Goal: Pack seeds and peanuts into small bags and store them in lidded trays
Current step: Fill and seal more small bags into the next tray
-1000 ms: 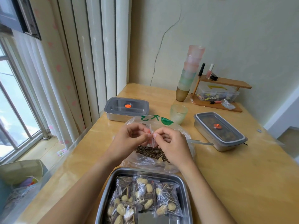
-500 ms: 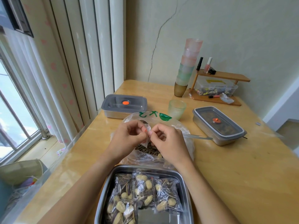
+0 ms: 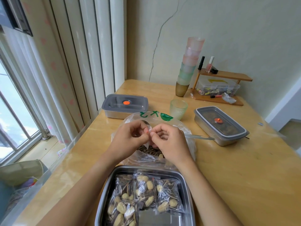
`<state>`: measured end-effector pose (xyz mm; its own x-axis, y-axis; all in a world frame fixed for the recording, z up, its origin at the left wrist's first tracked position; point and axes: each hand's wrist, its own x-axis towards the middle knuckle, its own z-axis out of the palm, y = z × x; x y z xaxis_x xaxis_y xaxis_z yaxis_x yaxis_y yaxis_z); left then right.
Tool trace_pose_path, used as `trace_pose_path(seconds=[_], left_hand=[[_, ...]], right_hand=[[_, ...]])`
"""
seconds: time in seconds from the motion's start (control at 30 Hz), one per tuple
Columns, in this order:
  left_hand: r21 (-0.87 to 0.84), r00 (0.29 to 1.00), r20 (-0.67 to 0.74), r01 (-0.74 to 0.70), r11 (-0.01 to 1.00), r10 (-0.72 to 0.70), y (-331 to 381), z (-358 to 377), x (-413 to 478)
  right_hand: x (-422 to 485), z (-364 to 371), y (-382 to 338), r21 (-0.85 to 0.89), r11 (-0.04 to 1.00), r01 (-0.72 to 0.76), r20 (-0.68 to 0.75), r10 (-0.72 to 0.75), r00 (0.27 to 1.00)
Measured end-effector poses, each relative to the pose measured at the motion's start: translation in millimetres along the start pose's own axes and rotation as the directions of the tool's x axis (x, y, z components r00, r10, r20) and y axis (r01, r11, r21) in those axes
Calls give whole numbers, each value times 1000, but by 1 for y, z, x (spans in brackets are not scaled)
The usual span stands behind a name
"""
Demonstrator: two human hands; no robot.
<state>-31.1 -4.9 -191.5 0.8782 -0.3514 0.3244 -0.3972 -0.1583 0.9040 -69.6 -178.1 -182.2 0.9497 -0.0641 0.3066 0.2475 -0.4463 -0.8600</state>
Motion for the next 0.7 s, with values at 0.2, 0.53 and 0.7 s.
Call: trace_pose_path(seconds=[0.2, 0.53, 0.7], left_hand=[[87, 998, 24, -56, 995, 54, 3, 0, -1], [41, 1000, -9, -23, 999, 24, 2, 1, -1], [93, 998, -40, -36, 995, 40, 8, 1, -2]], right_hand=[[1, -4, -2, 62, 997, -39, 10, 39, 999], [1, -2, -1, -58, 997, 42, -62, -45, 997], [-5, -1, -8, -269, 956, 118, -125, -156, 980]])
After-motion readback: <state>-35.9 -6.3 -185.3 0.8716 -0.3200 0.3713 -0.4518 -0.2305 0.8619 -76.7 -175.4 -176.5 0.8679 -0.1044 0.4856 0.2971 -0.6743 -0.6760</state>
